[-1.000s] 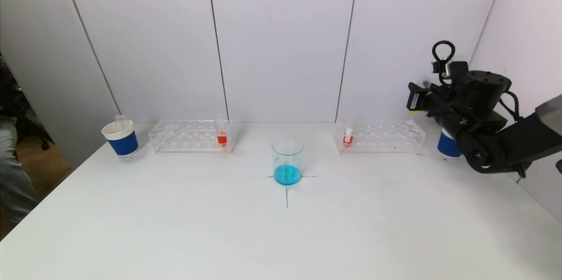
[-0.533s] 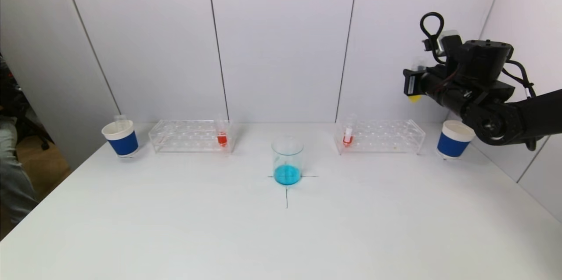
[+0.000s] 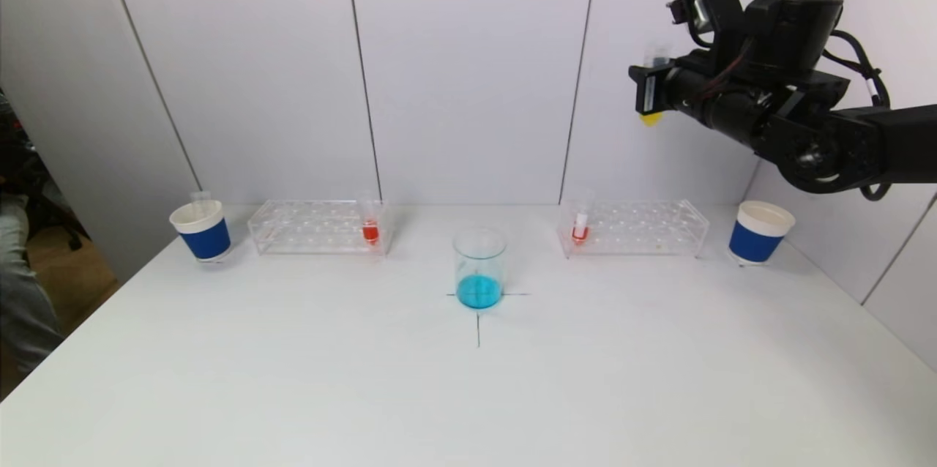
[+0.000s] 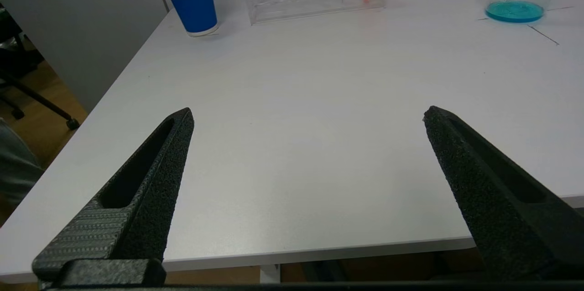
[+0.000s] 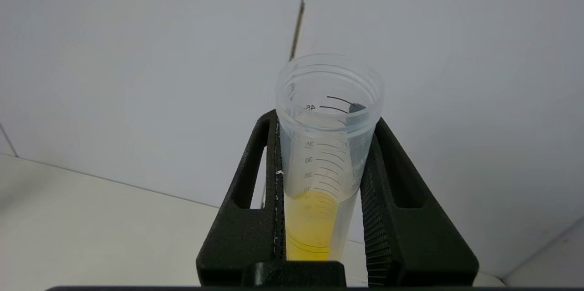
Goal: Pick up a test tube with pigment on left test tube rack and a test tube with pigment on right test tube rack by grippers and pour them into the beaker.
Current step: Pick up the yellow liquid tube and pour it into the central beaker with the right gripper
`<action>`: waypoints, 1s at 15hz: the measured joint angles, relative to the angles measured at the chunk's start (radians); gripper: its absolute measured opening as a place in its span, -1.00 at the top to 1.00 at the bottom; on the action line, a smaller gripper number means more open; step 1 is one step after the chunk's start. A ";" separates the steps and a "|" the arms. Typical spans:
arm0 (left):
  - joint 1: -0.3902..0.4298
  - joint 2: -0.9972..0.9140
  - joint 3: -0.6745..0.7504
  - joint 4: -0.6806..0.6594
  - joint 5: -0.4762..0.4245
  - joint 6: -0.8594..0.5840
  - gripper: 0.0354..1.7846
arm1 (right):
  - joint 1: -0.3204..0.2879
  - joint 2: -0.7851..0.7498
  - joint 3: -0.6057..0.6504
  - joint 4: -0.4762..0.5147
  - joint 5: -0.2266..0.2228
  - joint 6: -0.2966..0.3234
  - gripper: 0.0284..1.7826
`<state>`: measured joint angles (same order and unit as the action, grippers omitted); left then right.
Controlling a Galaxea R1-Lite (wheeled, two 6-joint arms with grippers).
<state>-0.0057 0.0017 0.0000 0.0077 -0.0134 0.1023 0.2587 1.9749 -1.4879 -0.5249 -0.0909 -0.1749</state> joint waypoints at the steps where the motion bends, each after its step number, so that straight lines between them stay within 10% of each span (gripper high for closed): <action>1: 0.000 0.000 0.000 0.000 0.000 0.000 -0.98 | 0.022 -0.002 -0.025 0.026 0.007 -0.007 0.43; 10: 0.000 0.000 0.000 0.000 0.000 0.000 -0.98 | 0.110 -0.015 -0.162 0.289 0.363 -0.101 0.43; 15: 0.000 0.000 0.000 0.000 0.000 0.000 -0.98 | 0.111 0.018 -0.209 0.347 0.543 -0.295 0.43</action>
<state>-0.0062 0.0017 0.0000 0.0077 -0.0138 0.1028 0.3694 1.9926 -1.6972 -0.1774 0.4521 -0.4700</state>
